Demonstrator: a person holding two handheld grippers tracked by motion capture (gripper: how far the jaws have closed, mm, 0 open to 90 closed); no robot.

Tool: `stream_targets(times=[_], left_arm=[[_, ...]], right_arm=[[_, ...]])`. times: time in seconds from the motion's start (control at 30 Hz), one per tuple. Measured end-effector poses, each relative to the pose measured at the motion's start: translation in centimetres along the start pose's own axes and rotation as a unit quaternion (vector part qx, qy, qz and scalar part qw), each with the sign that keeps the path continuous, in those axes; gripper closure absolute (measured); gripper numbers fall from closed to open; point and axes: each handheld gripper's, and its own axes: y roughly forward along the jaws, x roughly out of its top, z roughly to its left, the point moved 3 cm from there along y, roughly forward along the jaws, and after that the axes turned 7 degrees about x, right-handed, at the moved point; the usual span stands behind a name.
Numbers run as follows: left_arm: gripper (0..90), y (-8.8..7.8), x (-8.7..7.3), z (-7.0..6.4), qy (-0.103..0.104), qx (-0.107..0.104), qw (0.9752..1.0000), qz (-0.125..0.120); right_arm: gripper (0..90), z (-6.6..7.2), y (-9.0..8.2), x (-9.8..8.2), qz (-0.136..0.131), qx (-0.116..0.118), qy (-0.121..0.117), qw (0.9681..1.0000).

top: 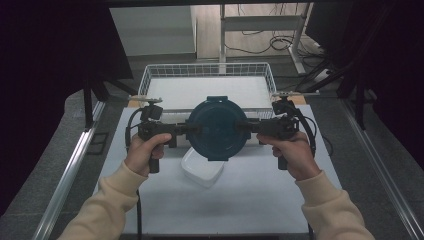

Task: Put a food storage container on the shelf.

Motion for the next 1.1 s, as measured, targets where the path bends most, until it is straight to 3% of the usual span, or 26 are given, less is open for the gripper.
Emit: stream_targets(times=[0.77, 0.9, 1.1], left_arm=[[43.1, -0.2, 4.9, -0.1, 0.008, 0.003, 1.0000, 0.003], [43.1, -0.4, 5.7, -0.1, 0.018, 0.003, 0.9998, 0.007], [43.0, -0.5, 7.0, 0.3, 0.014, 0.002, 0.9999, 0.006]], right_arm=[[42.2, -0.4, 0.0, 4.2, -0.007, 0.003, -0.001, 1.0000], [42.1, -0.3, -0.1, 5.0, -0.009, 0.002, -0.004, 0.9999], [42.1, -0.4, 0.2, 6.2, -0.009, 0.002, -0.004, 1.0000]])
